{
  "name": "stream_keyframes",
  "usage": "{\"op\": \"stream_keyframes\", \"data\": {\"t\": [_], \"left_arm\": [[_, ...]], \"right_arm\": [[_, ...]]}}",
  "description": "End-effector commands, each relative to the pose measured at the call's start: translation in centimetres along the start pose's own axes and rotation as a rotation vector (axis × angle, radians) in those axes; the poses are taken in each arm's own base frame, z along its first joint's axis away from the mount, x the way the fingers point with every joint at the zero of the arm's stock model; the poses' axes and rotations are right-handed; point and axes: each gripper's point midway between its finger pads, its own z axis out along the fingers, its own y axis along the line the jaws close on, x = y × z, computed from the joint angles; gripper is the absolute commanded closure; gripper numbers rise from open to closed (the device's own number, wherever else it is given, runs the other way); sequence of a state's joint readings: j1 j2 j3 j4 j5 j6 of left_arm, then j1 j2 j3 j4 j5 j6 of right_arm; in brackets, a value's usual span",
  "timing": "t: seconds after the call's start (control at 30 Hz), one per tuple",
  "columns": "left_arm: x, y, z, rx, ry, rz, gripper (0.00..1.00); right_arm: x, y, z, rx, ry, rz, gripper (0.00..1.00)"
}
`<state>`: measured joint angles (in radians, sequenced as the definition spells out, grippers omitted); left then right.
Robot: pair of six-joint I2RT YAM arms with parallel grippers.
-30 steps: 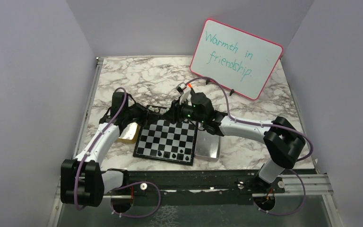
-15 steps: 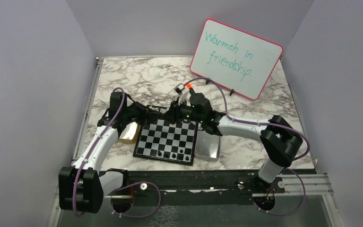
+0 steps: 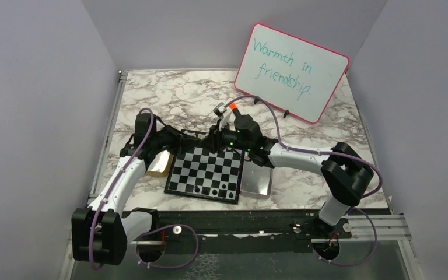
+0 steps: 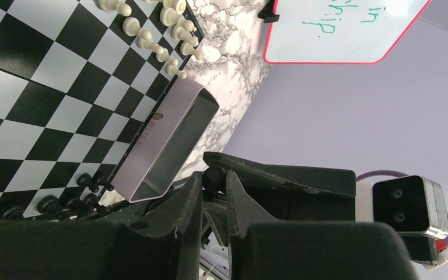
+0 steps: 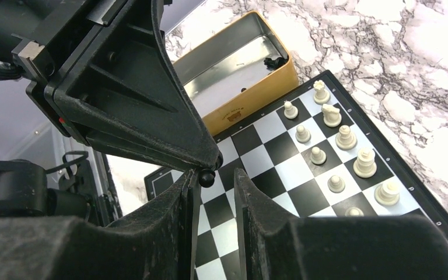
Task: Set up the chess pieces on the board
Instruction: Place the chess piece on the chessboard.
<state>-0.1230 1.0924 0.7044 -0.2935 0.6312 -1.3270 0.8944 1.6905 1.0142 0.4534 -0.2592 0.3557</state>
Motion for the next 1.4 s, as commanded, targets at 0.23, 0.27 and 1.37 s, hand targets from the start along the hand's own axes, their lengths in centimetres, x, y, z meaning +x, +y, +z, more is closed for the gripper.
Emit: {"op": "stream_keyframes", "data": {"t": [0.23, 0.27, 1.37], "left_arm": [[0.2, 0.8, 0.1, -0.047, -0.006, -0.024, 0.95], [0.2, 0.8, 0.1, -0.05, -0.008, -0.025, 0.95], [-3.5, -0.7, 0.0, -0.084, -0.218, 0.073, 0.39]], "right_arm": [[-1.8, -0.1, 0.3, -0.03, -0.051, -0.22, 0.68], [-1.8, -0.1, 0.2, -0.034, -0.053, -0.237, 0.69], [1.0, -0.7, -3.6, 0.056, 0.114, -0.151, 0.99]]}}
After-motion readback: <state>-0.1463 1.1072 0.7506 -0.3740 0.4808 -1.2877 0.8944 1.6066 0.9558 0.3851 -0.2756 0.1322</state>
